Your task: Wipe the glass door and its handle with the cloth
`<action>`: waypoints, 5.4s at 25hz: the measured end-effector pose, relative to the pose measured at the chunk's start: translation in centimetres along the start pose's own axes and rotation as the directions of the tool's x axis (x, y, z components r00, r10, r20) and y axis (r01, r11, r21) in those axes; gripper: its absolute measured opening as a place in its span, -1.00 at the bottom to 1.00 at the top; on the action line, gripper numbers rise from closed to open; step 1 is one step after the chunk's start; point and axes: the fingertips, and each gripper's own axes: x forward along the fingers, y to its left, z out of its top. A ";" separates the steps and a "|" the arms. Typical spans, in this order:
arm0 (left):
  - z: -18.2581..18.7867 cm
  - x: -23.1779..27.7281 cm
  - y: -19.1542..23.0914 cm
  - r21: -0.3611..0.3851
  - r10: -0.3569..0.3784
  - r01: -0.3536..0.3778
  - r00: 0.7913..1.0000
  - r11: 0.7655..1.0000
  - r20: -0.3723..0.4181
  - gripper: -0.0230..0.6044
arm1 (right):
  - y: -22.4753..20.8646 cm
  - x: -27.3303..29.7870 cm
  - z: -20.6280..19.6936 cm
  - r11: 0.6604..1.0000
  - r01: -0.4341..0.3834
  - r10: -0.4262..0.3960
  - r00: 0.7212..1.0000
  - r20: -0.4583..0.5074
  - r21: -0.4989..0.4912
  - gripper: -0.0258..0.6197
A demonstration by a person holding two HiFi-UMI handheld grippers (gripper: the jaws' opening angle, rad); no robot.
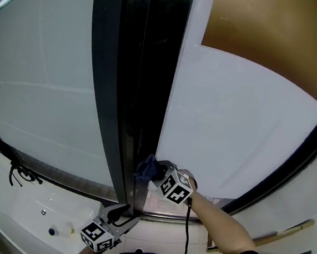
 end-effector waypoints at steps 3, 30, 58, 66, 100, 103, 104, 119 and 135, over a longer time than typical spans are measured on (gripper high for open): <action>0.0 0.3 0.0 0.003 -0.012 0.012 1.000 1.000 0.004 -0.26 | -0.4 -1.0 -1.4 1.000 0.011 -0.011 1.000 -0.013 0.017 -0.53; -1.2 0.3 0.3 -0.009 -0.006 0.006 1.000 1.000 -0.001 -0.26 | 1.8 2.0 2.1 0.914 0.162 -0.181 0.983 -0.017 -0.372 -0.53; -1.8 0.3 0.9 -0.024 0.000 0.000 1.000 1.000 -0.010 -0.26 | 3.5 -2.9 -8.4 0.948 0.139 -0.162 0.985 0.059 0.285 -0.53; -1.7 0.2 1.0 -0.009 0.004 -0.004 1.000 1.000 -0.022 -0.26 | 4.0 4.4 -4.0 0.889 -0.019 -0.064 0.984 0.165 0.457 -0.53; -2.7 0.5 2.2 -0.032 0.012 -0.013 0.999 0.999 -0.038 -0.26 | 6.3 9.8 -12.6 0.768 -0.056 0.053 0.998 0.023 0.638 -0.53; -2.4 0.5 2.0 -0.037 0.019 -0.020 0.999 0.999 -0.033 -0.26 | 6.6 11.1 -10.0 0.748 -0.108 0.072 0.994 0.082 0.655 -0.53; -2.3 0.5 2.0 -0.037 0.020 -0.021 0.999 0.999 -0.034 -0.26 | 6.5 11.6 -9.1 0.743 -0.120 0.073 0.993 0.097 0.659 -0.53; -2.6 -0.4 2.8 -0.038 0.042 -0.043 0.999 0.998 -0.033 -0.26 | 3.5 9.6 -7.0 0.810 -0.067 -0.039 0.985 0.166 0.582 -0.53; -2.1 0.4 0.2 -0.017 -0.008 0.007 0.999 1.000 -0.044 -0.26 | 0.9 0.8 -12.4 0.658 -0.011 -0.191 0.965 0.181 0.753 -0.53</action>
